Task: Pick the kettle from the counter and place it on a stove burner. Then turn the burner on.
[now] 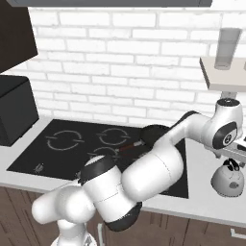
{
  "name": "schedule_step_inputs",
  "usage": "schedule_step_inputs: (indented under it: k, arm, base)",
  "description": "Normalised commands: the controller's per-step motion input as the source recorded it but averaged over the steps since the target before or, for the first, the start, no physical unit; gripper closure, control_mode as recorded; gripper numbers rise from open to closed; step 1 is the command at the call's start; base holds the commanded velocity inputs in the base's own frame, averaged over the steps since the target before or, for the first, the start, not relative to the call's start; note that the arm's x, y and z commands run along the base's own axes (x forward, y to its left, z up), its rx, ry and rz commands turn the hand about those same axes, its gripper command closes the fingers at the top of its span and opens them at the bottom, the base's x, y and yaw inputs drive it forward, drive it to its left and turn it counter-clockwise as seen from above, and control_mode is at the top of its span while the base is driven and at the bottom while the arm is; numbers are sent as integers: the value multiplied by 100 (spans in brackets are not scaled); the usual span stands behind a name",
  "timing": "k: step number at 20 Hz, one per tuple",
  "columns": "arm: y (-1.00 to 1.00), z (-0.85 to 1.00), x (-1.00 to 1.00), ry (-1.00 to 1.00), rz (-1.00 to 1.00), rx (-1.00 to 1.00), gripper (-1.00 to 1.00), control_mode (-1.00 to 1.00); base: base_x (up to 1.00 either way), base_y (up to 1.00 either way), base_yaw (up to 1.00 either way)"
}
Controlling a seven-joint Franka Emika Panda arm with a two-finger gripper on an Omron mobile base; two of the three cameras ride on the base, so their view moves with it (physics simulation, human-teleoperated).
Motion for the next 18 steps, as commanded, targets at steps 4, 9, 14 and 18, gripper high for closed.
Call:
schedule_step_inputs:
  k: [4,9,14,18]
  arm:
    - [-6,-33,3,5,11,-6,-100,-100]
    - [-17,-33,4,4,15,0,-100,-100]
    - [-25,-25,15,0,15,0,-100,-100]
    - [-29,-18,24,0,14,0,-100,-100]
  base:
    - [0,0,0]
    - [0,0,0]
    - [0,0,0]
    - [0,0,0]
